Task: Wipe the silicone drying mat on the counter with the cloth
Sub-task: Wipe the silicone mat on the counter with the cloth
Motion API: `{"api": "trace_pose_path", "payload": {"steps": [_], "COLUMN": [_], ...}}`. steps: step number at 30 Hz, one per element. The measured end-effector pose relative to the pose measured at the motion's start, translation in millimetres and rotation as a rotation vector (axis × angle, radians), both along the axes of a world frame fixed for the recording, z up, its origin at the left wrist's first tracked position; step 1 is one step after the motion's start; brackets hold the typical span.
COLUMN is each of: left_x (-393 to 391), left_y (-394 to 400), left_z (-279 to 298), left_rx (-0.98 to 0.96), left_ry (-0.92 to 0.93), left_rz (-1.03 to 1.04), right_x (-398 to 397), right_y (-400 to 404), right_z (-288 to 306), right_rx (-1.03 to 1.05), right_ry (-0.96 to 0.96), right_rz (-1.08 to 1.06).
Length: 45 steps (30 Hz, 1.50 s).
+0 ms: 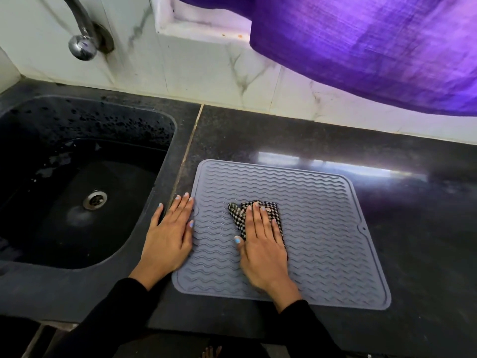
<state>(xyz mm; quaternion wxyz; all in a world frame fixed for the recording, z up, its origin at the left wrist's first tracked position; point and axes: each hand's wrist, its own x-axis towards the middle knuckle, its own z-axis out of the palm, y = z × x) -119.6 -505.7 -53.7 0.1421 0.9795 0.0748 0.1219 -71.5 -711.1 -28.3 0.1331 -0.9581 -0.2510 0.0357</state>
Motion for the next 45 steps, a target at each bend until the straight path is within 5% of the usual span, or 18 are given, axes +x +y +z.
{"api": "trace_pose_path", "payload": {"steps": [6,12,14,16,22,25,34,39,43,45], "left_x": [0.8,-0.3,-0.1,-1.0,0.1,-0.2,0.4,-0.1,-2.6,-2.4], "left_y": [0.9,-0.6,-0.7,-0.7,-0.5,-0.2,-1.4,-0.1,-0.3,-1.7], "left_z": [0.8,1.8,2.2,2.6,2.4,1.0,1.2,2.5,6.8,7.3], "left_rx": [0.017,-0.002,-0.009,-0.017,-0.017,0.002,0.024,0.017,-0.026,-0.047], "left_ry": [0.0,-0.001,0.002,-0.001,0.006,0.008,0.016,0.015,0.016,0.022], "left_rz": [-0.009,0.005,0.006,0.008,0.006,0.005,-0.003,0.002,-0.009,0.01], "right_x": [15.1,27.9,30.8,26.8,9.5,9.5,18.2,28.0,39.2,41.0], "right_y": [-6.4,-14.0,-18.5,-12.9,16.4,20.1,20.2,15.4,13.1,12.9], "right_z": [10.9,38.6,46.7,53.1,8.3,-0.8,-0.8,8.8,35.6,46.8], "right_rx": [0.105,1.105,1.312,1.14,0.12,0.063,0.004,0.158,1.02,1.19], "right_ry": [0.169,0.737,0.743,0.559,0.037,-0.096,-0.039,0.157,0.716,0.704], "right_rz": [0.005,-0.442,-0.546,-0.447,0.002,-0.003,0.006,0.016,-0.375,-0.471]}}
